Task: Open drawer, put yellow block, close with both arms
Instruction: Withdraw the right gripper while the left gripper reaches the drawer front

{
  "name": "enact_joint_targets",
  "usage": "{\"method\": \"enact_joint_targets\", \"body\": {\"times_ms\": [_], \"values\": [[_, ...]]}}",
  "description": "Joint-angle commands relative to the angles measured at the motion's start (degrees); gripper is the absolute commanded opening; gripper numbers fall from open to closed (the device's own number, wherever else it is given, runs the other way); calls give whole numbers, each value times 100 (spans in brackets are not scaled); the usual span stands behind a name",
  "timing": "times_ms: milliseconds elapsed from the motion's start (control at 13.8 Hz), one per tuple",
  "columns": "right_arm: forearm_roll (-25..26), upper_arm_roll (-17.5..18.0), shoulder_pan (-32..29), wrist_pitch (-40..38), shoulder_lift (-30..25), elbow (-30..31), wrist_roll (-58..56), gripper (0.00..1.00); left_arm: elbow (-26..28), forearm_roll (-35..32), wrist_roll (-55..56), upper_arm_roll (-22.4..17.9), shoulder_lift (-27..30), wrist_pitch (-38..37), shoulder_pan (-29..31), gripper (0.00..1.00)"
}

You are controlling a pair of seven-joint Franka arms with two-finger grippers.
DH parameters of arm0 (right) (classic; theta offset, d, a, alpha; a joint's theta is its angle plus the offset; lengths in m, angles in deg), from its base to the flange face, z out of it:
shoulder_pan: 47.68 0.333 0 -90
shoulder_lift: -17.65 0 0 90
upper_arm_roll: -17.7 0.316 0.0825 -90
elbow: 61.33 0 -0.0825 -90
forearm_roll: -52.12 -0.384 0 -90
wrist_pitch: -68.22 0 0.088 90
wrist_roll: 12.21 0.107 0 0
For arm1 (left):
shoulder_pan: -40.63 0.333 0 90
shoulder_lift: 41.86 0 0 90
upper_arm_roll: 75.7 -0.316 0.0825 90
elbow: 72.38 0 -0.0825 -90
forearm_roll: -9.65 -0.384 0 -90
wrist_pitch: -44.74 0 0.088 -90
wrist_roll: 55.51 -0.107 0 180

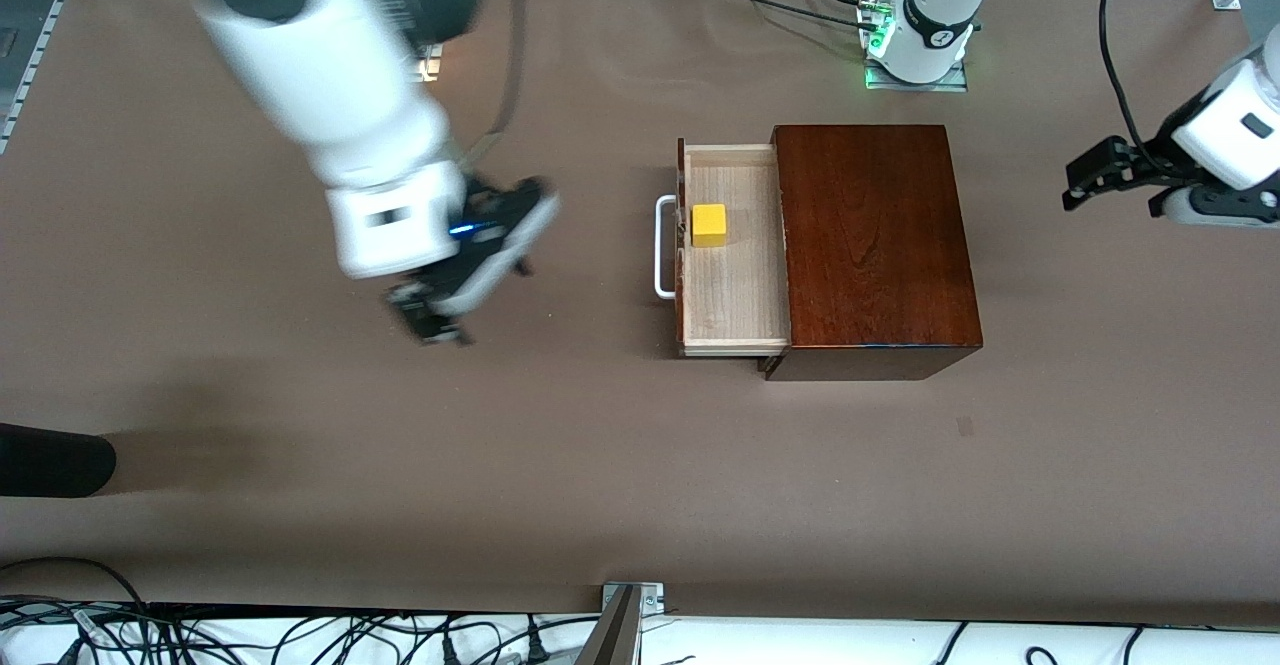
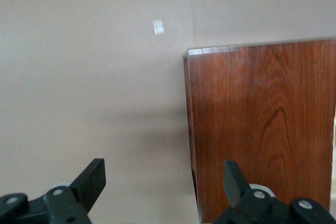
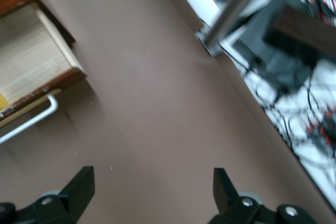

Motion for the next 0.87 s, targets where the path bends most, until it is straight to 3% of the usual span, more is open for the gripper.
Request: {"method": "enact_joint_targets", "body": {"times_ms": [0,217,434,651,796], "values": [[-687,26,-765,-345,-216,189,106,100,-150,627,-14,281,-27,-596,-43,100],[-865,-167,-1181,-1004,-575,320,804,100,-167,921,-85,1096,-299,-747,-52,100],[-821,-440,-1181,-1261,-1339,942,1537,100,-298,903,-93,2002,-694,-659,-60,100],[-786,-738,-1181,-1200,-2209,2023,1600,100,-1113,947,12,2627,-1571,-615,-375,100],[-777,-914,-1181,-1060,-2710,2726,1609,100,-1633,982,12,2664,-2169,-615,-901,100]]}}
